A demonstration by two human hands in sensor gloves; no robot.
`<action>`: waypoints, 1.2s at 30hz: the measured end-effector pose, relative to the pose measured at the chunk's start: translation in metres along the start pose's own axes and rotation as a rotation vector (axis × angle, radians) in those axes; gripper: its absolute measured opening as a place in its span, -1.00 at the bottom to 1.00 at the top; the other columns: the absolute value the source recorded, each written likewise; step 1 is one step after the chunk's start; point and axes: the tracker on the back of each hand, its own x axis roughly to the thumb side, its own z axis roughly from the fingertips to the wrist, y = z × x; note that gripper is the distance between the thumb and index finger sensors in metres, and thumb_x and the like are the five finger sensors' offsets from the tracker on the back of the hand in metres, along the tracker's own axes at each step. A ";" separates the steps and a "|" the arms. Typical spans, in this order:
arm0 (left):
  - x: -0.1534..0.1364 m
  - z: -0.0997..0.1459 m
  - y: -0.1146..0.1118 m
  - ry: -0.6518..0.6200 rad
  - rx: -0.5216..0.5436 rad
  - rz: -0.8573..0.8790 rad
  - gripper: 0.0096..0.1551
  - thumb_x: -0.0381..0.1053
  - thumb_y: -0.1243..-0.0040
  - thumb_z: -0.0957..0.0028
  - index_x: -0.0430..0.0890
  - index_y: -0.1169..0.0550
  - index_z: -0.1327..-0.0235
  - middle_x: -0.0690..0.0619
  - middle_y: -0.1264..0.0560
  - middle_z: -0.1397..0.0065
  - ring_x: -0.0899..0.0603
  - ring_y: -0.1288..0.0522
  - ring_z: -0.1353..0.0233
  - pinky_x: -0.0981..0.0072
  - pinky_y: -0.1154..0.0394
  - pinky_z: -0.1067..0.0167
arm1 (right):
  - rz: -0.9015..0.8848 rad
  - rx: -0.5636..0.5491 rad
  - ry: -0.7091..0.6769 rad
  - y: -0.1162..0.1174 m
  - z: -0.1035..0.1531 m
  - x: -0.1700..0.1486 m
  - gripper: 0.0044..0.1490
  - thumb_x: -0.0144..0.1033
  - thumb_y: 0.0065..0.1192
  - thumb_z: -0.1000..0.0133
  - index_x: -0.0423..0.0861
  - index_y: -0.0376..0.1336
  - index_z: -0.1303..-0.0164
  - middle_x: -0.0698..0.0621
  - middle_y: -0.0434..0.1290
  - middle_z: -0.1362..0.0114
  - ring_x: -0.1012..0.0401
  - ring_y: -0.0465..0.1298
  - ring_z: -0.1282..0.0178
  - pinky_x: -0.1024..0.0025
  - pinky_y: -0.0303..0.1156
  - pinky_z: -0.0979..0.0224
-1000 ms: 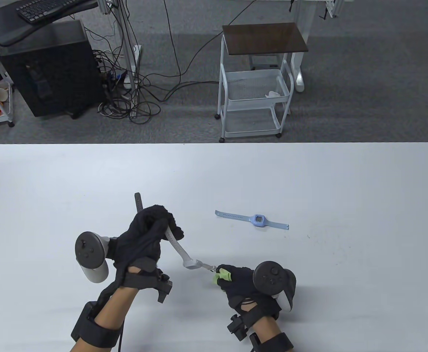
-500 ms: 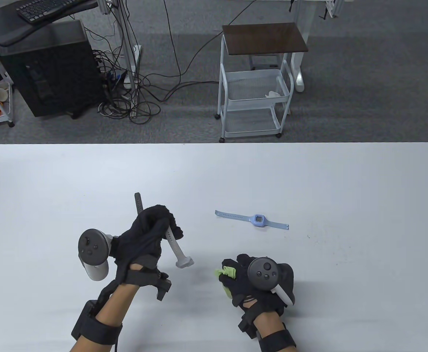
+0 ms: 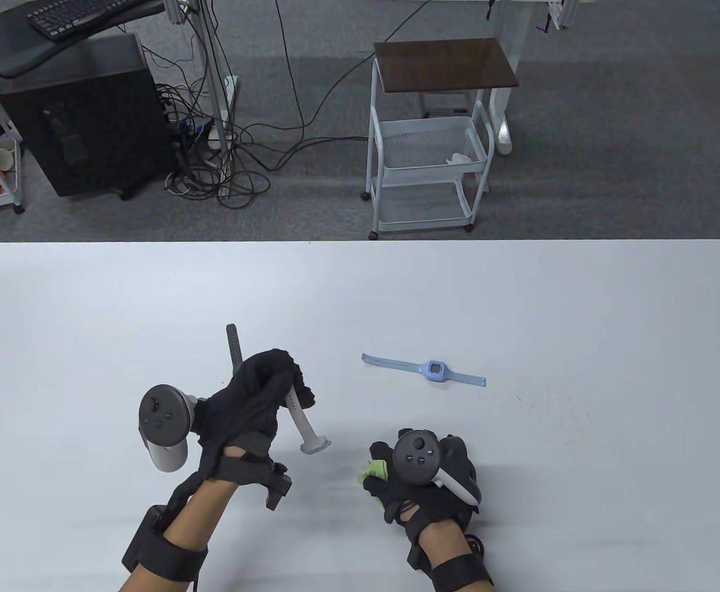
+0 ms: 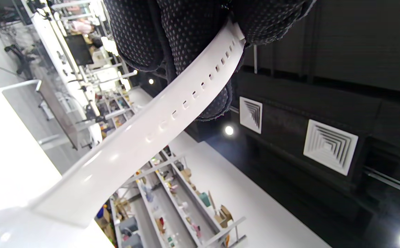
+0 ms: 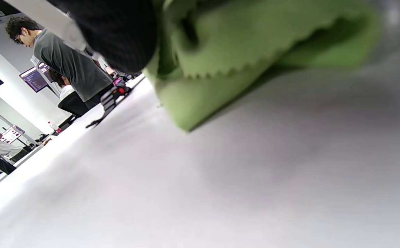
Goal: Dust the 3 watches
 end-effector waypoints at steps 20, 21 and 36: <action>0.000 0.000 -0.006 -0.006 -0.031 0.008 -0.55 0.11 -0.10 -0.29 0.05 -0.37 -0.40 0.15 -0.52 -0.30 0.15 -0.77 -0.07 0.22 -0.61 -0.33 | -0.042 0.006 -0.012 -0.004 0.003 -0.001 0.18 0.31 0.25 0.07 -0.15 -0.09 -0.55 -0.39 -0.20 -0.61 -0.44 -0.17 -0.53 -0.59 -0.46 -0.23; 0.000 0.000 -0.007 -0.006 -0.033 0.008 -0.55 0.11 -0.10 -0.29 0.05 -0.37 -0.40 0.15 -0.52 -0.30 0.15 -0.77 -0.07 0.22 -0.61 -0.33 | -0.053 -0.002 -0.020 -0.005 0.004 -0.001 0.19 0.31 0.25 0.07 -0.15 -0.10 -0.55 -0.39 -0.20 -0.61 -0.44 -0.17 -0.52 -0.59 -0.46 -0.23; 0.006 0.001 -0.016 -0.023 -0.067 0.030 -0.55 0.11 -0.10 -0.29 0.04 -0.37 -0.40 0.14 -0.53 -0.30 0.15 -0.78 -0.07 0.22 -0.61 -0.33 | -0.186 -0.249 -0.340 -0.022 0.017 0.020 0.14 0.24 0.41 0.13 -0.17 0.09 -0.50 -0.29 0.04 -0.63 -0.46 -0.04 -0.51 -0.62 -0.40 -0.21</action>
